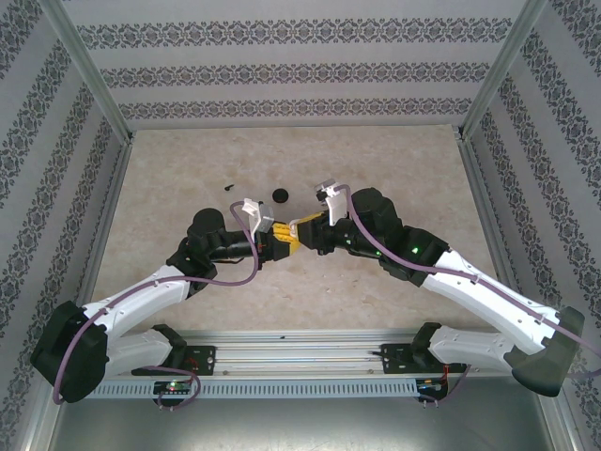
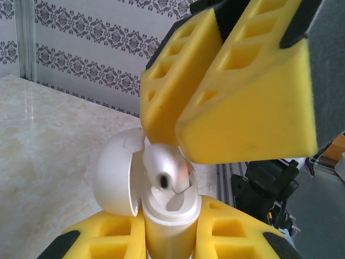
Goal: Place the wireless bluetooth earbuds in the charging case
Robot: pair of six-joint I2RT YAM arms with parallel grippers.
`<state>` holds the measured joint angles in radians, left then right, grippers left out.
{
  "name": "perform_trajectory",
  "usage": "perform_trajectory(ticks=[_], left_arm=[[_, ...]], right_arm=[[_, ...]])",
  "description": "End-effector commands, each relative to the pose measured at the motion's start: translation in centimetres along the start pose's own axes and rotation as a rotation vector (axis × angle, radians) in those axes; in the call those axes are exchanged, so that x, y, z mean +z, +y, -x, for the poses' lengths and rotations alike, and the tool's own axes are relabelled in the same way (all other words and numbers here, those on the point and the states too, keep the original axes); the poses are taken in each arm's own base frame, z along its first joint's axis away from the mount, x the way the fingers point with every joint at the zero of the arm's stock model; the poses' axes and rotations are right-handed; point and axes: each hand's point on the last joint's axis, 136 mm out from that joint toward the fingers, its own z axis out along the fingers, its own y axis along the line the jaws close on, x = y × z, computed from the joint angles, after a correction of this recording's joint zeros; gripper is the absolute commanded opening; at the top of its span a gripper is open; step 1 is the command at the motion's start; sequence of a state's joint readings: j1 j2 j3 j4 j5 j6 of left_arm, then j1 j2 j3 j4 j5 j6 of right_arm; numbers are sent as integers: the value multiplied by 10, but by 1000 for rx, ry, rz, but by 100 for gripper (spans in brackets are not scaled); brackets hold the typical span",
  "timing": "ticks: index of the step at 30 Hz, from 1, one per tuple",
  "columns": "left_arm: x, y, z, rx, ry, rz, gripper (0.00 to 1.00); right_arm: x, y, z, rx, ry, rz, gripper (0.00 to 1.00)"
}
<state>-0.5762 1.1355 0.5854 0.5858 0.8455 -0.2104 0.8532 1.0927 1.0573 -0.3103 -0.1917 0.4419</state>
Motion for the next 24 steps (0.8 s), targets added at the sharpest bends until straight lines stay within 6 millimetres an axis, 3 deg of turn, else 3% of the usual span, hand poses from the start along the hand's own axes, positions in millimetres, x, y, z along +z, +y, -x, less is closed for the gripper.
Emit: perform_trajectory(ticks=[1, 8, 18, 24], left_arm=[[-5, -23, 46, 153, -131, -64, 13], [-5, -23, 45, 152, -126, -65, 13], [-5, -24, 40, 151, -108, -73, 13], [-5, -29, 40, 161, -96, -94, 13]], right_arm=[[2, -17, -20, 23, 83, -76, 25], [-2, -13, -13, 26, 65, -78, 27], [-28, 15, 26, 27, -41, -30, 30], [-44, 4, 39, 66, -89, -118, 33]])
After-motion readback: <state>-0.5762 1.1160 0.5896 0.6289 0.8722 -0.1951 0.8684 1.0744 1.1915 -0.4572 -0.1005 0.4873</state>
